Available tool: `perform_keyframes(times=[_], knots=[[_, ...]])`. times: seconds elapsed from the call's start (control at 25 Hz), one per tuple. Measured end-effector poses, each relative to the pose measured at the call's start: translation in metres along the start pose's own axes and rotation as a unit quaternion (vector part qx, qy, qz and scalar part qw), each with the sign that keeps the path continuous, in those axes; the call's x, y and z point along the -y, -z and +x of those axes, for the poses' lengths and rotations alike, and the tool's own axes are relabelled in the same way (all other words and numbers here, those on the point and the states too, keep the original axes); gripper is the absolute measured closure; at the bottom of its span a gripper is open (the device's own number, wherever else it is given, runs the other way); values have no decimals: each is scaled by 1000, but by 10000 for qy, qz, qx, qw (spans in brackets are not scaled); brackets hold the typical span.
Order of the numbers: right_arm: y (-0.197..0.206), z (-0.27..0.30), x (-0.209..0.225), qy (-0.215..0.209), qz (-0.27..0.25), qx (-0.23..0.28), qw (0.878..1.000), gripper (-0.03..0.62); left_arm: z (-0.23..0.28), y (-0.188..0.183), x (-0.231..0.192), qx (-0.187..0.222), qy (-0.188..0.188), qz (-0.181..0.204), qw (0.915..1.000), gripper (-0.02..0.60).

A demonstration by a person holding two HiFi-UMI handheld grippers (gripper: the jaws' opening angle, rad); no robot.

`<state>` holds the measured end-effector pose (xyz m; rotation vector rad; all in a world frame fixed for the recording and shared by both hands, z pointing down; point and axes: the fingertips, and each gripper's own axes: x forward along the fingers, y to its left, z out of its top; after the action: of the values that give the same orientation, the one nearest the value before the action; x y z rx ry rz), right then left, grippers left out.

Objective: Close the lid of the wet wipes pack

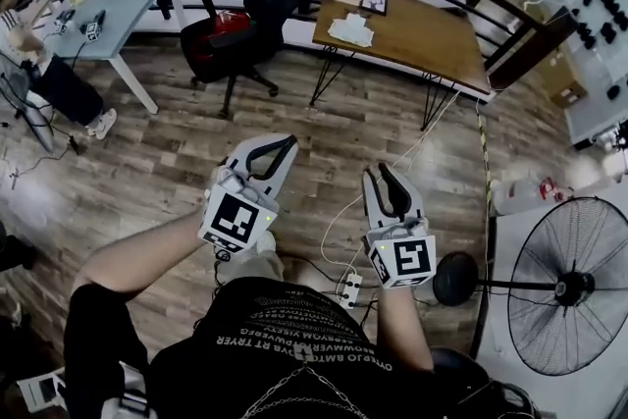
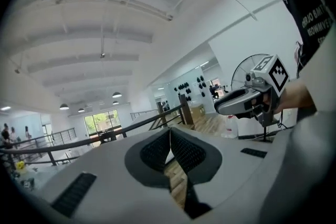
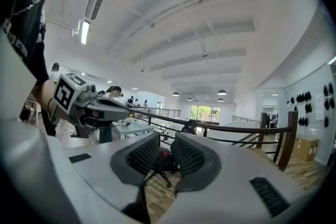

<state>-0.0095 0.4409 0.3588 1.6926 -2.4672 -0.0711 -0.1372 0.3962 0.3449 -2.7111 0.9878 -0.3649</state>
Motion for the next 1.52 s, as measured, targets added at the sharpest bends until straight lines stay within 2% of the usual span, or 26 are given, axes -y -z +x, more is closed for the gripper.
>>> perform_keyframes(times=[0.04, 0.12, 0.2, 0.28, 0.36, 0.44, 0.56, 0.64, 0.76, 0.84, 0.92, 1.16, 1.4, 1.52], knots=[[1, 6, 2, 18, 2, -27, 10000, 497, 3, 4, -5, -66, 113, 25, 9999, 552], [1, 19, 6, 43, -14, -81, 10000, 498, 6, 11, -9, -152, 416, 422, 9981, 552], [1, 35, 8, 32, -43, -149, 9999, 497, 8, 15, -10, -124, 803, 895, 9927, 554], [1, 51, 7, 11, -48, -224, 9997, 497, 10, 12, -12, 29, 1161, 1103, 9871, 552], [2, 66, 5, 9, -23, -270, 9996, 497, 14, 8, -15, 219, 1354, 1001, 9855, 552], [3, 78, 3, 27, -18, -266, 9996, 496, 21, 14, -18, 249, 1377, 637, 9881, 552], [4, 93, 6, 117, 9, -248, 9996, 496, 37, 44, -14, -155, 1505, 25, 9885, 552], [6, 100, 10, 201, 59, -235, 9995, 496, 45, 55, -21, -177, 1297, -162, 9913, 552], [8, 113, 16, 317, 113, -231, 9992, 496, 54, 53, -55, 131, 510, -190, 9984, 552], [8, 119, 18, 383, 135, -222, 9989, 496, 57, 47, -73, 276, 302, -428, 9982, 552], [8, 123, 18, 442, 152, -219, 9987, 496, 58, 43, -84, 383, 286, -590, 9971, 554], [11, 128, 14, 490, 177, -305, 9982, 496, 58, 46, -99, 468, 201, -553, 9972, 552], [13, 136, 25, 498, 186, -301, 9981, 496, 74, 51, -102, 482, 222, -742, 9958, 552], [16, 148, 34, 419, 228, -310, 9984, 496, 83, 58, -109, 343, 159, -812, 9960, 553]])
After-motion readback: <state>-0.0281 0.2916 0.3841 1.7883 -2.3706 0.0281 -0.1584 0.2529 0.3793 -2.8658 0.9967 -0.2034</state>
